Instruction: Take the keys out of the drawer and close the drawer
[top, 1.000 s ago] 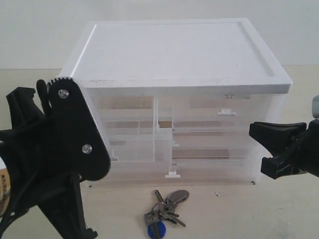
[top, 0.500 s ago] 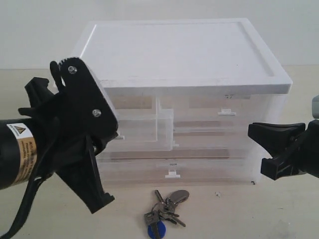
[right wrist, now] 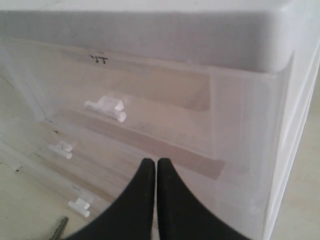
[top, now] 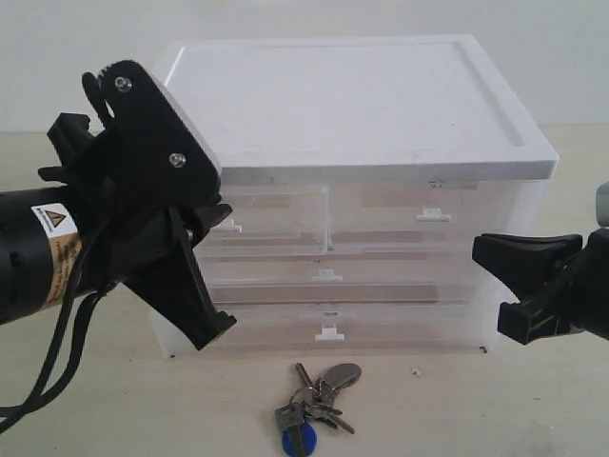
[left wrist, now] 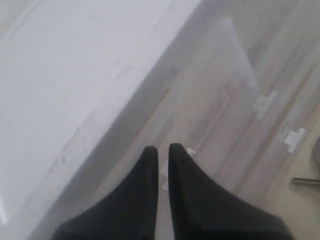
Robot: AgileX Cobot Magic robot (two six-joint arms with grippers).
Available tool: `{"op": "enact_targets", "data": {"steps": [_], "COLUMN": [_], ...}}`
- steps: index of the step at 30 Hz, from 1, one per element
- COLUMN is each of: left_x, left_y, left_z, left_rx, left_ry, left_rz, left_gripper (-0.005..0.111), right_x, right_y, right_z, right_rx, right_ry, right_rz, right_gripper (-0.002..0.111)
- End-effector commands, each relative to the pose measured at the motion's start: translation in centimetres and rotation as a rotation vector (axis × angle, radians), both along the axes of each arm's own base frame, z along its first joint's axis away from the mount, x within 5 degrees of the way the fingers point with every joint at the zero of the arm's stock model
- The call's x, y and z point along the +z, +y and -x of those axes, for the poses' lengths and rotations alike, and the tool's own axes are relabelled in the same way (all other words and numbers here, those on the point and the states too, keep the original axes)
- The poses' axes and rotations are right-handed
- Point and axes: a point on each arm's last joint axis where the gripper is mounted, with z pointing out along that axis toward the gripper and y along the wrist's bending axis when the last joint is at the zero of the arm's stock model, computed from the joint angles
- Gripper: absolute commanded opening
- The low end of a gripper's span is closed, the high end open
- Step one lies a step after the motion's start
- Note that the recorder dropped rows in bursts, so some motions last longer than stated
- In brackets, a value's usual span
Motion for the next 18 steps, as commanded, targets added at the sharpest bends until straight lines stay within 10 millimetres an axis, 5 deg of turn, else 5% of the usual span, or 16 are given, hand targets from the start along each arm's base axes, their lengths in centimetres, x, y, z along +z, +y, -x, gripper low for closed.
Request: {"op": "enact_targets", "data": {"steps": [1, 10, 18], "left_x": [0.0, -4.6, -2.9], "left_y": [-0.1, 1.3, 1.9], "left_z": [0.0, 2.2, 0.0], "left_rx": [0.013, -0.059, 0.144], "left_ry": [0.028, 0.162, -0.029], "left_rz": [0.035, -0.031, 0.050], "left_gripper": [0.004, 0.004, 0.004], "right_x": [0.1, 0.3, 0.2], "right_y": [0.1, 0.1, 0.1], "right_z": [0.0, 0.0, 0.0], "right_rx": [0.011, 0.019, 0.015], "right_ry": [-0.011, -0.023, -0.016], "right_rz": [-0.001, -0.013, -0.006], "right_gripper": [0.000, 0.000, 0.000]}}
